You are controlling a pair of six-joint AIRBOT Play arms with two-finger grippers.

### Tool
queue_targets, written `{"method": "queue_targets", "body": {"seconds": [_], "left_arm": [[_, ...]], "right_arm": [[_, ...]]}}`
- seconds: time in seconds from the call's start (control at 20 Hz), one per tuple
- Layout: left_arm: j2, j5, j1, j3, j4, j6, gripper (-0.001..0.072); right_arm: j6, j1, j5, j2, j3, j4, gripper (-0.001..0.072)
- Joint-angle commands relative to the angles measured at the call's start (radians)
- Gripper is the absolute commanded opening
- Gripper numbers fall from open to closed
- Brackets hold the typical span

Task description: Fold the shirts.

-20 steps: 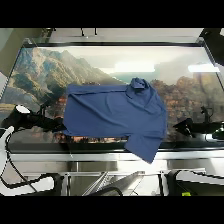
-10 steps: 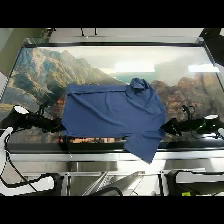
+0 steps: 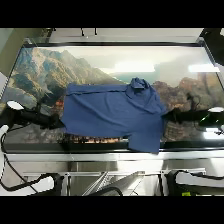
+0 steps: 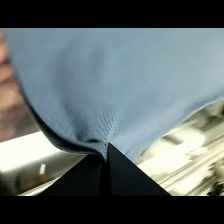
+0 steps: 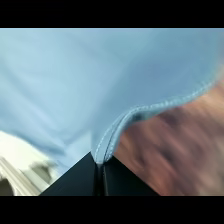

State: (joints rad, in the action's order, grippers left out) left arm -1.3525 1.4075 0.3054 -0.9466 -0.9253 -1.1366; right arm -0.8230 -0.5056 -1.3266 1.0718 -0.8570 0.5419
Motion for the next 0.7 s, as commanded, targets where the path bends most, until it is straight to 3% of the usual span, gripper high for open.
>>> {"method": "queue_targets", "body": {"seconds": [0.0,0.2,0.3,0.5,0.65], "left_arm": [[0.149,0.070,0.005,-0.138,0.245,0.040,0.0014],[0.377,0.068,0.082,-0.428,0.687,0.099,0.0014],[0.453,0.040,0.174,-0.609,0.797,0.099,0.0014],[0.543,-0.016,0.363,-0.899,0.723,0.056,0.0014],[0.519,-0.074,0.308,-1.032,0.479,-0.029,0.0014]], "right_arm": [[0.027,0.000,-0.061,-0.153,-0.177,-0.235,0.0022],[0.029,-0.001,0.062,-0.379,-0.502,-0.296,0.0022],[0.072,-0.002,0.190,-0.479,-0.639,-0.292,0.0022],[0.155,-0.002,0.372,-0.592,-0.820,-0.221,0.0021],[0.162,-0.002,0.404,-0.584,-0.869,-0.161,0.0021]]}}
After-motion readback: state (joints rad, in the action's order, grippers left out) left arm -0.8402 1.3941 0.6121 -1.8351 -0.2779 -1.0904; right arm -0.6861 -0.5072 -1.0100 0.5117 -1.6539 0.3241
